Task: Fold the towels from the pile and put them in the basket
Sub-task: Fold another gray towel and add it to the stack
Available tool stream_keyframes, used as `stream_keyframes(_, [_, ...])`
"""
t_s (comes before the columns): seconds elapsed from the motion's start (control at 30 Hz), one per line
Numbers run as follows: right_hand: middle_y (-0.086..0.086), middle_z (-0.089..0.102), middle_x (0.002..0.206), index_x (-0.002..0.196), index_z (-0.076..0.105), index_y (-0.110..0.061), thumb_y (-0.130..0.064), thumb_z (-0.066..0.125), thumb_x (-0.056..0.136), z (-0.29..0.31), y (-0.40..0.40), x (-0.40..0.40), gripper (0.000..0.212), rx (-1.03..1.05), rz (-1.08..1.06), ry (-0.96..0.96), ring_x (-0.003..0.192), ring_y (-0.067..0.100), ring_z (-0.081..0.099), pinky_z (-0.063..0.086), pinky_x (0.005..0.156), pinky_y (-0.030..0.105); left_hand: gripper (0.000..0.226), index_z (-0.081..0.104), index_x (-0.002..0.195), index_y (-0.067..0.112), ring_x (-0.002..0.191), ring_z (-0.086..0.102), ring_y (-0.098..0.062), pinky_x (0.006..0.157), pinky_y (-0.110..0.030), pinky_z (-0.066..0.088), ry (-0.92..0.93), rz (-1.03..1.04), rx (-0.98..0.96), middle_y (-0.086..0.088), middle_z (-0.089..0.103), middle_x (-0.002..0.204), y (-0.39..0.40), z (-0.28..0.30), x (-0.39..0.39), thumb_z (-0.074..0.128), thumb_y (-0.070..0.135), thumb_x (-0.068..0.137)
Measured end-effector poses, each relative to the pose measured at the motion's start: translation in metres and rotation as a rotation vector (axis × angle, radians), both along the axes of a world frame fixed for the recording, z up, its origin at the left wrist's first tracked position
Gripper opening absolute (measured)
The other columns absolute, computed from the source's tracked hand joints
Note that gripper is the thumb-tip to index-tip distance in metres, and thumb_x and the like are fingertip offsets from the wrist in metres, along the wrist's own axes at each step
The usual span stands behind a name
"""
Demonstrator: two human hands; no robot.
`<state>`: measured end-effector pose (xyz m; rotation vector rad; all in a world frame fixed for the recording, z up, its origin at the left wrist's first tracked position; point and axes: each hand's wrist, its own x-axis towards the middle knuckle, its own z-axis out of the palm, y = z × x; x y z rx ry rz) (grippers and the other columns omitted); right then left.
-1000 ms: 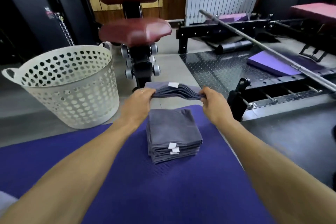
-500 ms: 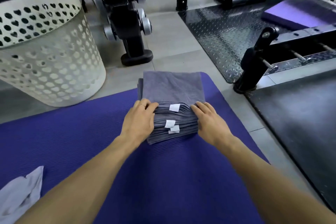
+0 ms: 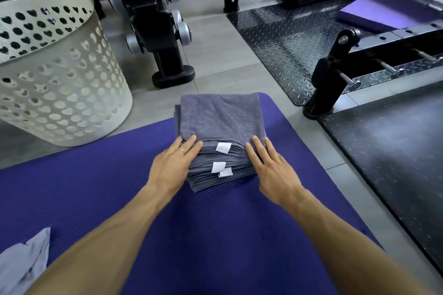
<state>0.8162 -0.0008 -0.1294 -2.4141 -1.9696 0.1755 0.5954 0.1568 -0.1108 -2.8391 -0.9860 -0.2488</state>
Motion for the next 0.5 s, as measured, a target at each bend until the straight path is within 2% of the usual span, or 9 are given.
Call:
stream_keyframes(0.07, [0.016,0.028,0.159,0.154,0.027,-0.006,-0.001,0.066,0.069,-0.006,0.0,-0.004,0.093,0.013,-0.001,0.0,0.145,0.04,0.028,0.045,0.108,0.044,0.078,0.067,0.126,0.017,0.106,0.069,-0.034,0.044,-0.032,0.054,-0.026,-0.021,-0.018,-0.003,0.066,0.129,0.001,-0.004,-0.003,0.082,-0.016,0.057])
stream_keyframes(0.13, [0.017,0.023,0.161,0.155,0.023,-0.004,0.004,0.06,0.073,-0.006,0.0,-0.008,0.09,0.051,0.013,0.007,0.148,0.039,0.022,0.044,0.109,0.041,0.071,0.07,0.121,0.015,0.101,0.071,-0.034,0.042,-0.035,0.056,-0.061,-0.03,-0.042,-0.004,0.069,0.124,-0.001,-0.002,-0.002,0.083,-0.014,0.057])
stream_keyframes(0.2, [0.009,0.013,0.164,0.157,0.017,-0.01,0.009,0.053,0.082,-0.001,0.001,-0.007,0.086,0.087,-0.041,0.082,0.151,0.031,0.013,0.05,0.1,0.03,0.061,0.073,0.116,0.014,0.097,0.072,-0.034,0.045,-0.041,0.058,-0.097,-0.037,-0.073,-0.006,0.071,0.118,-0.001,0.005,0.002,0.084,-0.011,0.061])
stream_keyframes(0.23, [0.004,0.006,0.166,0.158,0.011,-0.013,0.009,0.047,0.088,0.003,0.002,-0.005,0.082,0.073,-0.056,0.124,0.153,0.025,0.006,0.048,0.098,0.026,0.057,0.074,0.113,0.013,0.095,0.072,-0.033,0.046,-0.043,0.059,-0.122,-0.047,-0.078,-0.007,0.072,0.116,0.0,0.011,0.004,0.084,-0.01,0.062])
stream_keyframes(0.3, [-0.001,-0.002,0.166,0.158,0.005,-0.014,0.007,0.039,0.095,0.01,0.005,0.001,0.075,0.062,-0.072,0.148,0.153,0.018,-0.001,0.044,0.102,0.024,0.052,0.075,0.109,0.011,0.09,0.073,-0.032,0.045,-0.045,0.058,-0.197,-0.092,-0.032,-0.009,0.073,0.112,0.003,0.029,0.01,0.084,-0.01,0.062])
stream_keyframes(0.43, [0.0,0.0,0.166,0.157,0.009,-0.009,0.009,0.042,0.094,0.011,0.004,0.0,0.074,0.074,-0.067,0.136,0.153,0.018,0.0,0.046,0.099,0.024,0.032,0.076,0.106,0.011,0.091,0.073,-0.032,0.053,-0.041,0.061,-0.268,-0.2,0.114,-0.008,0.074,0.111,-0.002,0.057,0.019,0.069,-0.002,0.079])
stream_keyframes(0.5, [0.002,0.004,0.166,0.156,0.014,-0.007,0.011,0.044,0.09,0.008,0.001,-0.003,0.075,0.091,-0.079,0.15,0.153,0.02,0.003,0.05,0.096,0.026,0.031,0.077,0.108,0.012,0.094,0.072,-0.031,0.057,-0.042,0.062,-0.221,-0.188,0.08,-0.007,0.073,0.113,-0.014,0.047,0.007,0.068,-0.001,0.08])
